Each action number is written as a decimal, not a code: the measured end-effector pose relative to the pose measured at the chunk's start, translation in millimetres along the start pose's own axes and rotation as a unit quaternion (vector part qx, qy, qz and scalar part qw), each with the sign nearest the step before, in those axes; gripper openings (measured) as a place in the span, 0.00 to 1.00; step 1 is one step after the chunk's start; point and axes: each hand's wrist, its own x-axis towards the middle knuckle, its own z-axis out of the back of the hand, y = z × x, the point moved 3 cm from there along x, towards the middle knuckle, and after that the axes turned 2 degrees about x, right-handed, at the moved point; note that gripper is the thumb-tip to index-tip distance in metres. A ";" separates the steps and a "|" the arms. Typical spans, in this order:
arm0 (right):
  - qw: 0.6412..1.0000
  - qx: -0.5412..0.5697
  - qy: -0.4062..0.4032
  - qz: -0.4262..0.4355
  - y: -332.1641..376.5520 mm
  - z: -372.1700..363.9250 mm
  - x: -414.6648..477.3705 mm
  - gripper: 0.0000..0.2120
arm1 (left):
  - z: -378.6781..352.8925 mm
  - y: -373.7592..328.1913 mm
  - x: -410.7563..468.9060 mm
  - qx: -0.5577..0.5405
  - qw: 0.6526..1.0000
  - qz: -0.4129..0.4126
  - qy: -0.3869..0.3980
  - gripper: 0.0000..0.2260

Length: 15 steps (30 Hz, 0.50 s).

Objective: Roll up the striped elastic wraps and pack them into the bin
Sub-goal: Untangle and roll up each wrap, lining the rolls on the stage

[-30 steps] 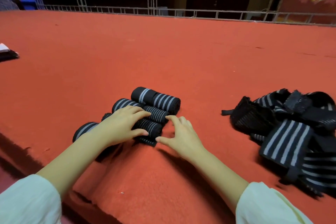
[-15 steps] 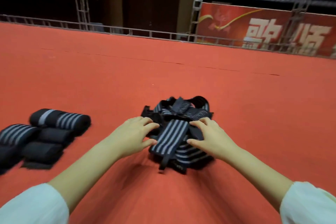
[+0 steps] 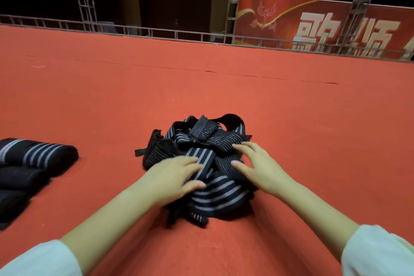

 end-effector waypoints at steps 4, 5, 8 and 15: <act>1.000 0.016 -0.019 0.016 5.7 3.0 45.9 0.24 | 32.7 23.8 40.8 0.035 0.991 0.030 -0.127 0.24; 0.999 0.017 -0.021 0.024 8.8 1.8 56.8 0.23 | 37.6 30.5 52.2 0.047 0.988 0.054 -0.138 0.24; 0.999 0.018 -0.025 0.040 18.0 -5.7 88.4 0.24 | 39.9 50.6 82.5 0.056 0.983 0.119 -0.129 0.24; 0.998 0.019 0.006 0.067 16.8 -36.4 141.3 0.26 | 5.6 73.0 109.2 -0.099 0.984 0.126 -0.077 0.25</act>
